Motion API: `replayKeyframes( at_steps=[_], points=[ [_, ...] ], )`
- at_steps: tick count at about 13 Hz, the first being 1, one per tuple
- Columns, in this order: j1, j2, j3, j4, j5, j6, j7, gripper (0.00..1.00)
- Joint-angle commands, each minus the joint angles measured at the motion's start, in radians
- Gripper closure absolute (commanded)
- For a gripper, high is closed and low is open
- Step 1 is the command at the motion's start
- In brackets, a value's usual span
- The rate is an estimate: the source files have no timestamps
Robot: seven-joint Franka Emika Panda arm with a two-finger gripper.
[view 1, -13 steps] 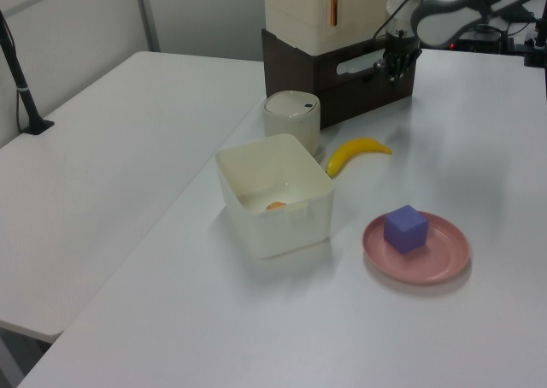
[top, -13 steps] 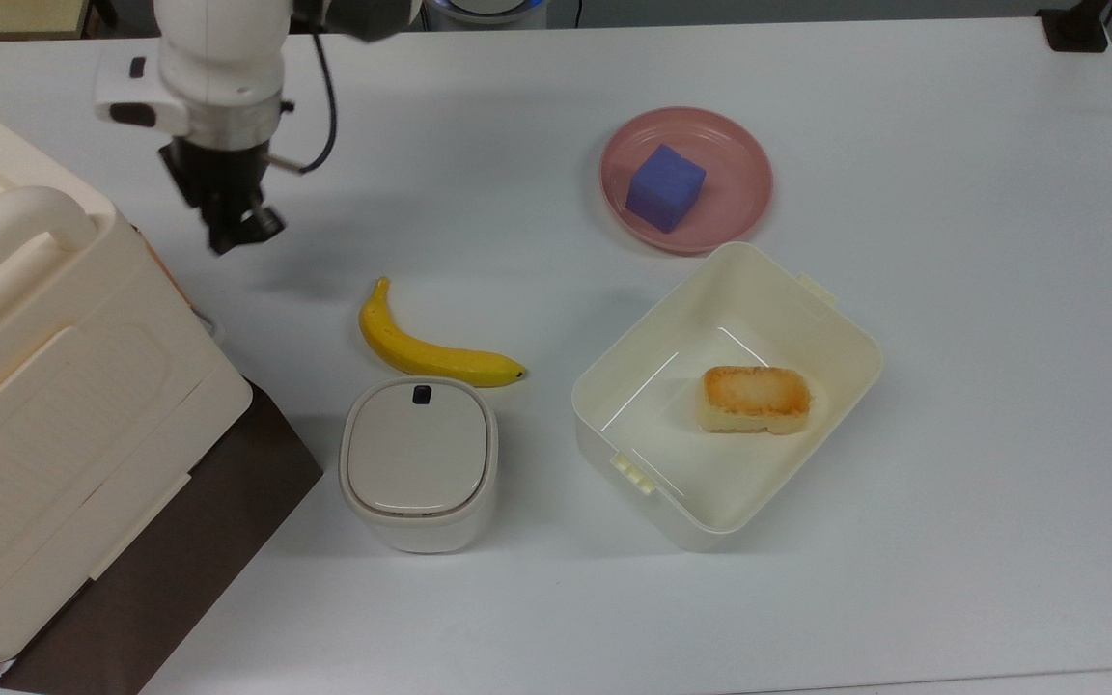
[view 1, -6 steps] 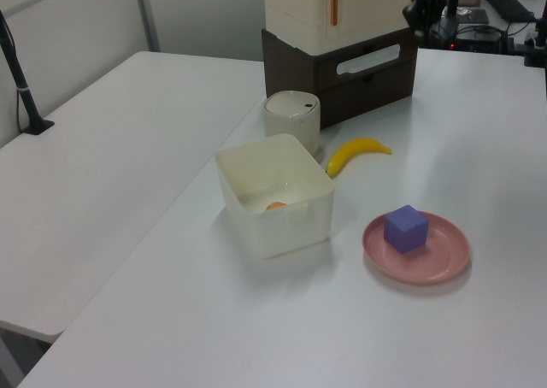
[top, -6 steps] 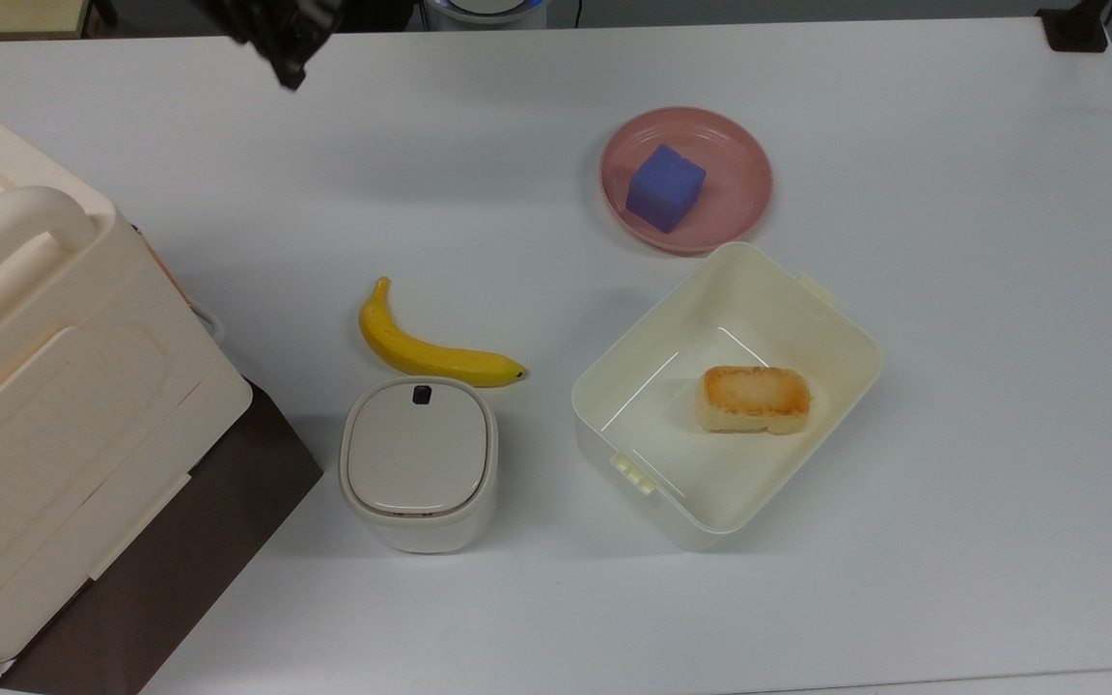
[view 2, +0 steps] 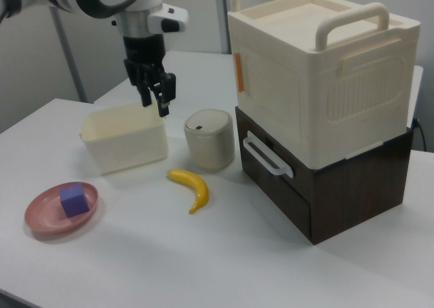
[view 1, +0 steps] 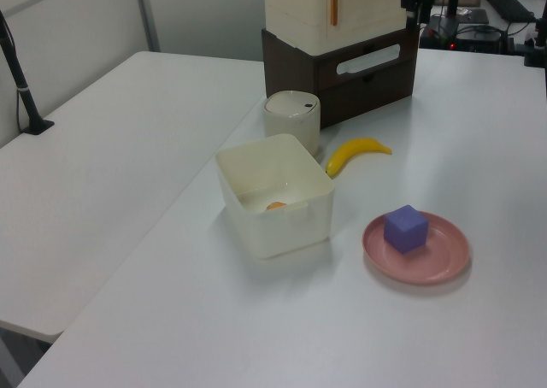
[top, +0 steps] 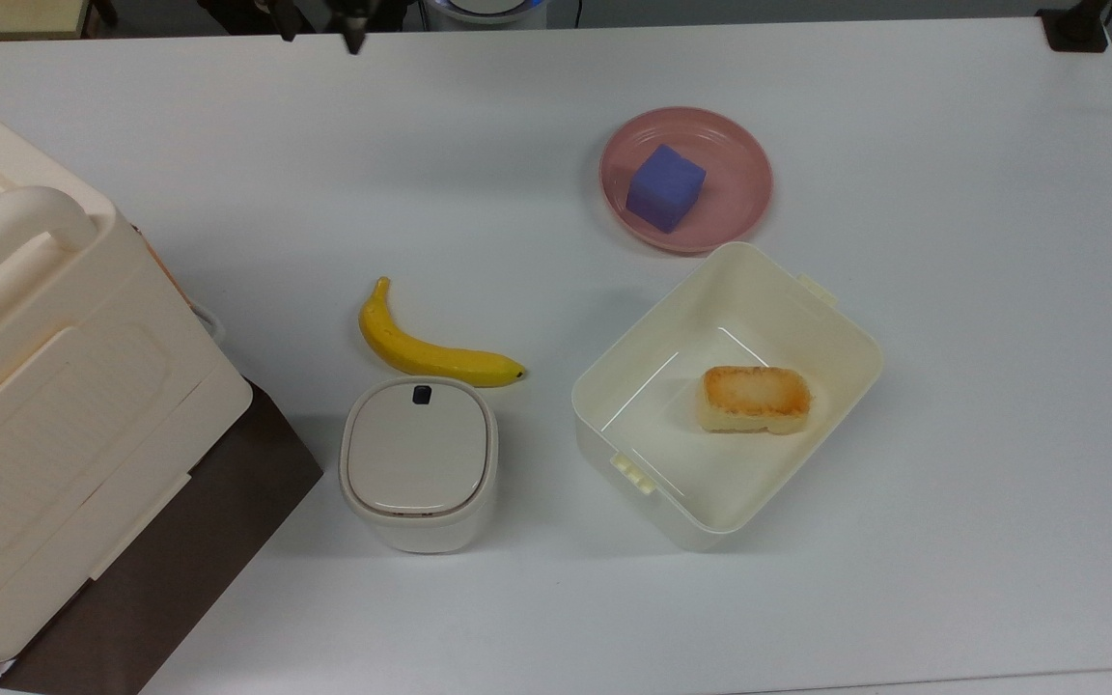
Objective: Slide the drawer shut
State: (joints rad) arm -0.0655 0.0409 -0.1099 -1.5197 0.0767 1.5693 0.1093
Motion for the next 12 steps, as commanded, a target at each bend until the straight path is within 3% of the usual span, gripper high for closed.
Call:
replayKeyframes(
  at_steps=[1,2,7,9,12],
  points=[
    [0.105,0.010,-0.086,0.024,0.008,-0.020,-0.019,0.00],
    [0.125,0.010,-0.112,0.024,0.009,-0.020,-0.019,0.00],
    [0.119,0.004,-0.140,0.024,0.006,-0.029,-0.049,0.00],
    [0.116,0.002,-0.154,0.026,0.012,-0.026,-0.144,0.00],
    [0.118,0.002,-0.149,0.027,0.017,-0.020,-0.135,0.00]
  ],
)
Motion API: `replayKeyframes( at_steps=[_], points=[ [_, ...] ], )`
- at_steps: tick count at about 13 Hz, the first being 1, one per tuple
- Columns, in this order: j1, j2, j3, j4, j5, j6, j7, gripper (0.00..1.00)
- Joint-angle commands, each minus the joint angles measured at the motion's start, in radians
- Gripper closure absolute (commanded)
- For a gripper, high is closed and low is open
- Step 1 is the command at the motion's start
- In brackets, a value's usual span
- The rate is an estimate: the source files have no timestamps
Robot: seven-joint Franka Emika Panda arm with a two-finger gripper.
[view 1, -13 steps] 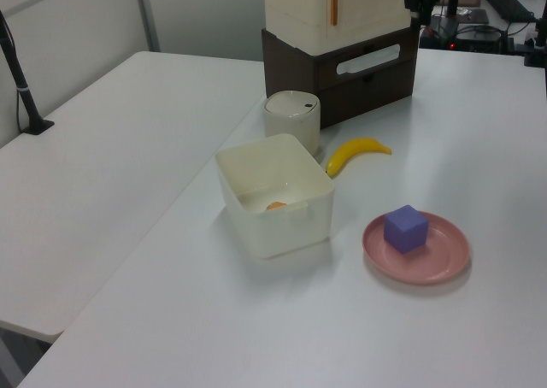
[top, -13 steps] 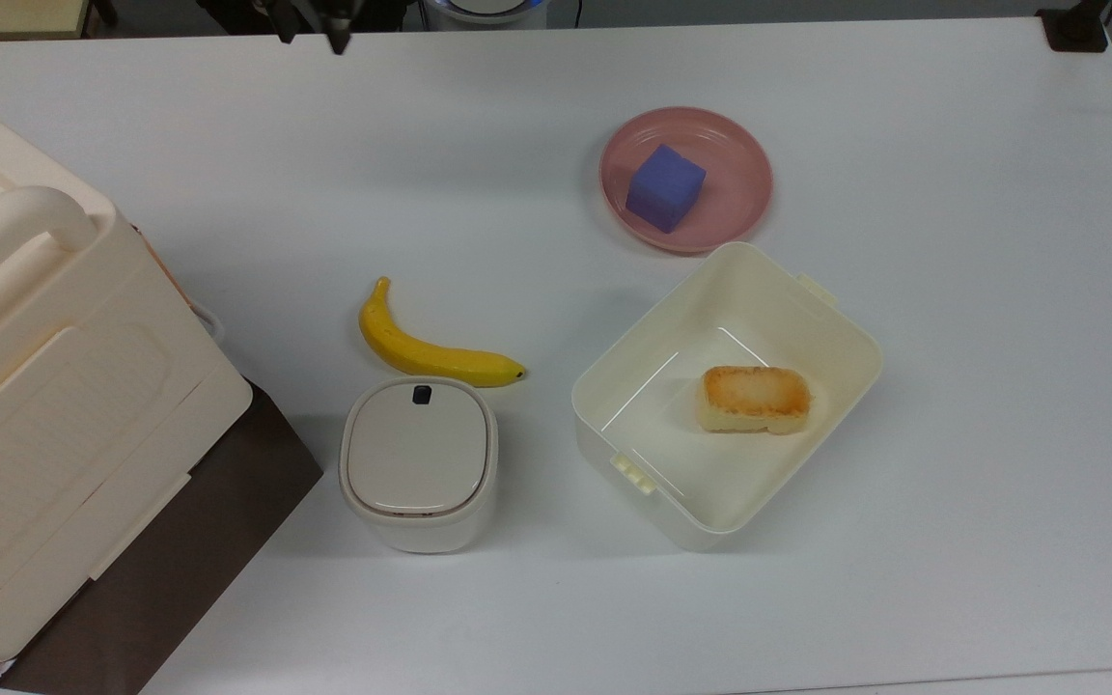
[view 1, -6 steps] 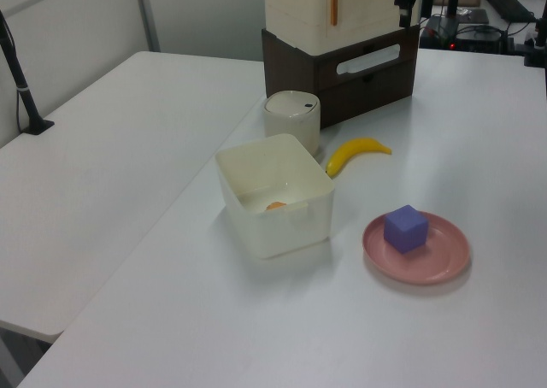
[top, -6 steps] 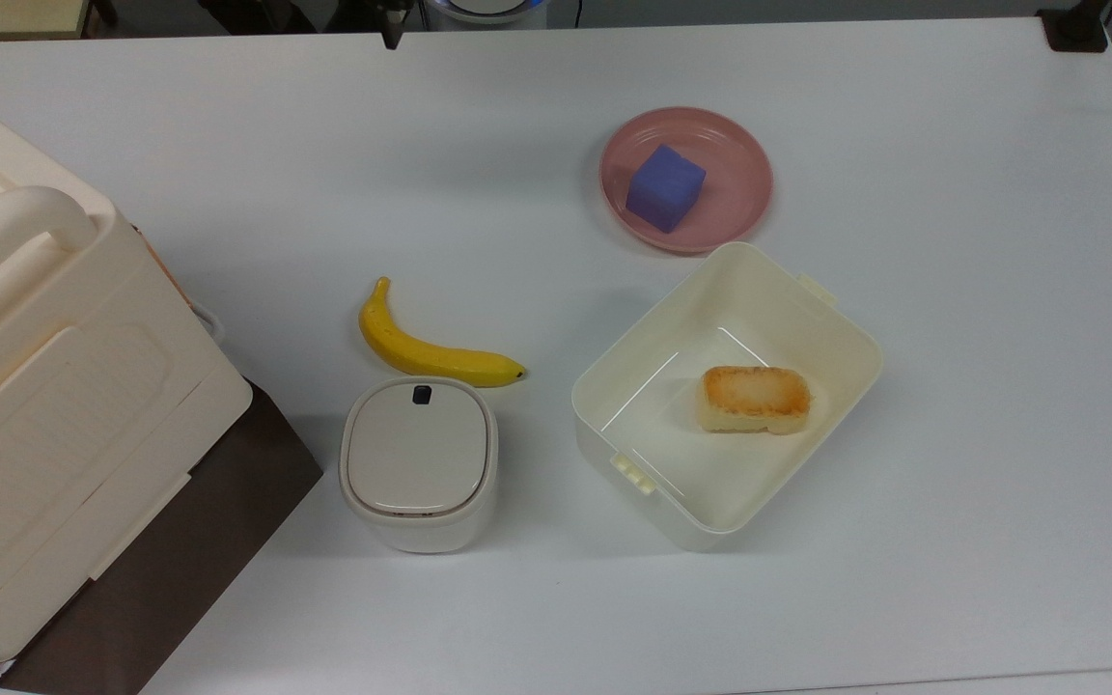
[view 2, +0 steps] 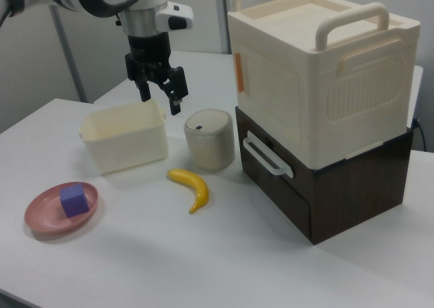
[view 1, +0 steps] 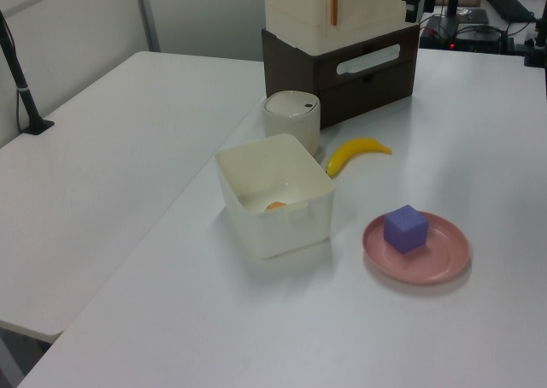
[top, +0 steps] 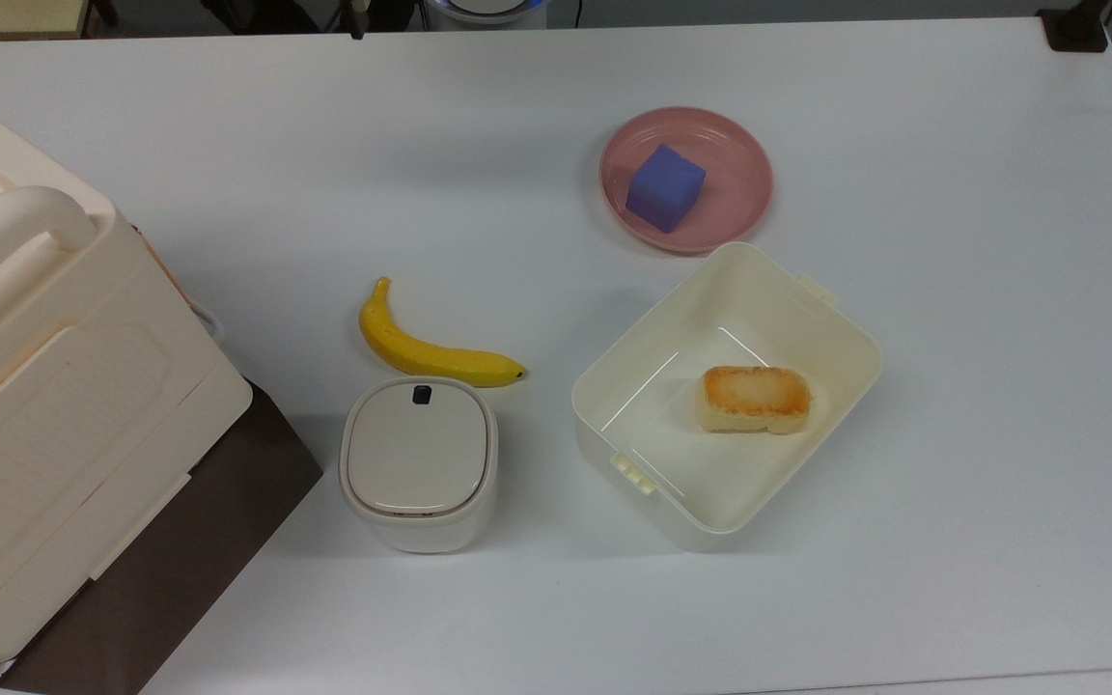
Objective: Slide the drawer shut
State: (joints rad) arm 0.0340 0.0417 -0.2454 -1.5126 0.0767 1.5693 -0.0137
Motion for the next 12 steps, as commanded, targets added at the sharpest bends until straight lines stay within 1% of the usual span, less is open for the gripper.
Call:
replayKeyframes(
  at_steps=[1,3,5,7,8,9,10,12],
  points=[
    [0.018,0.001,-0.014,0.022,0.023,-0.020,-0.009,0.00],
    [0.017,0.001,-0.015,0.026,0.025,-0.022,-0.008,0.00],
    [0.017,0.001,-0.012,0.043,0.025,-0.025,0.026,0.00],
    [0.000,0.001,-0.003,0.043,0.026,-0.023,0.043,0.00],
    [-0.050,-0.005,0.029,0.043,0.031,-0.023,0.031,0.00],
    [-0.074,-0.009,0.067,0.042,0.032,-0.022,0.034,0.00],
    [-0.080,-0.010,0.081,0.042,0.031,-0.022,0.038,0.00],
    [-0.077,-0.010,0.083,0.040,0.031,-0.022,0.040,0.00]
  ],
)
